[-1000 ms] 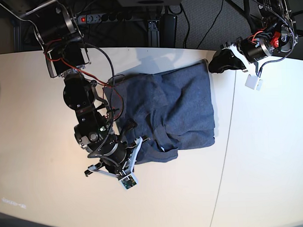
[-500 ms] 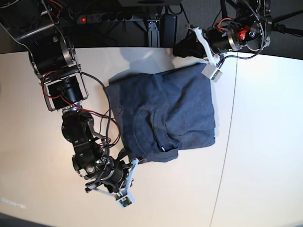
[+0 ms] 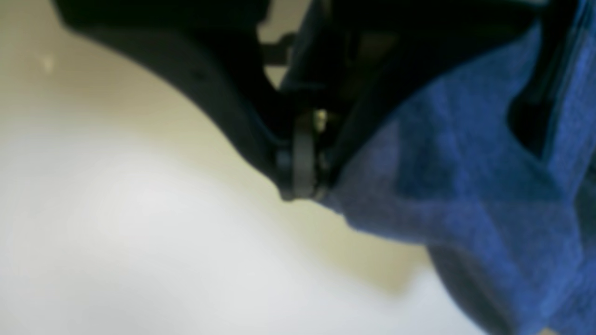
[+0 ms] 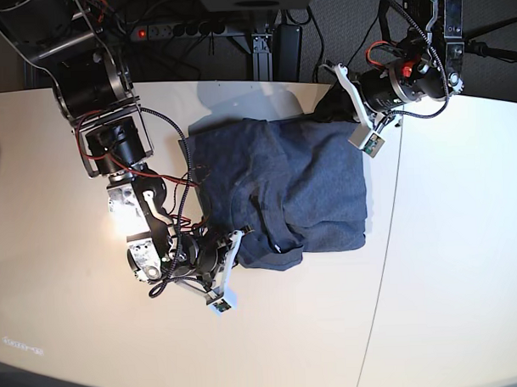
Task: Fold the T-shirt properly
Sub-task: 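Grasp the bundle's opposite edges with both grippers and pull them apart, then square the bundle with both grippers and release it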
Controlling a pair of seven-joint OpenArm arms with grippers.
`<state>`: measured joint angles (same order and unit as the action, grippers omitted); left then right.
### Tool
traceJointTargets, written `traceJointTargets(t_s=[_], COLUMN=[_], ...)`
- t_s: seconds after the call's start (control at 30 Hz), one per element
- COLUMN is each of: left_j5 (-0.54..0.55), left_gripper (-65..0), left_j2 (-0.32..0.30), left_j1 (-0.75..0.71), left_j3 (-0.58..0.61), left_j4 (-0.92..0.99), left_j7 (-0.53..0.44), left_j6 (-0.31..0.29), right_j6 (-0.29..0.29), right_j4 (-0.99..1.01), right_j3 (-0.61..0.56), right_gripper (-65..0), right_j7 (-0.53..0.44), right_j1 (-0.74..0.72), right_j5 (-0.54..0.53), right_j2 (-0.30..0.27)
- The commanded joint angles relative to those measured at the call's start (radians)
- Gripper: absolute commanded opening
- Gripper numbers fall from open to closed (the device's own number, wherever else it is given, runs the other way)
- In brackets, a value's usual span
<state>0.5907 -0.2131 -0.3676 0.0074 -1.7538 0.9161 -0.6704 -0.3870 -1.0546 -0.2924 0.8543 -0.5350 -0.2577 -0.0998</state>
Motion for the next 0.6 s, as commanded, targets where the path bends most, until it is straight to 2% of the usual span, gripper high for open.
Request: traceJointTargets(t_s=[0.0,0.2,0.4,0.57], left_j5=[-0.034,-0.124,-0.107,-0.078], left_gripper=[-65.0,-65.0,-65.0,-65.0], left_j2=[-0.004,-0.016,-0.056,-0.058], left_j1=[0.008,0.06,0.136,0.232], left_j3=[-0.002,-0.01,-0.058,-0.058], left_j4=[-0.014,-0.011,0.073,0.223], left_j7=[-0.009,-0.022,-0.031,-0.042], left_j6=[-0.028,-0.028,-0.028,-0.028], right_j6=[-0.041,-0.042,-0.043,-0.043], right_j4=[-0.022,-0.119,-0.289,-0.397], right_j3=[0.004,0.004,0.004,0.004], right_gripper=[-65.0,-65.0,-65.0,-65.0], right_j7=[0.005,0.048,0.065,0.071], right_j1=[-0.015,0.082,0.204,0.285], right_j5=[-0.024,-0.113,-0.178,-0.177], right_j2=[-0.005,-0.056,-0.146,-0.218])
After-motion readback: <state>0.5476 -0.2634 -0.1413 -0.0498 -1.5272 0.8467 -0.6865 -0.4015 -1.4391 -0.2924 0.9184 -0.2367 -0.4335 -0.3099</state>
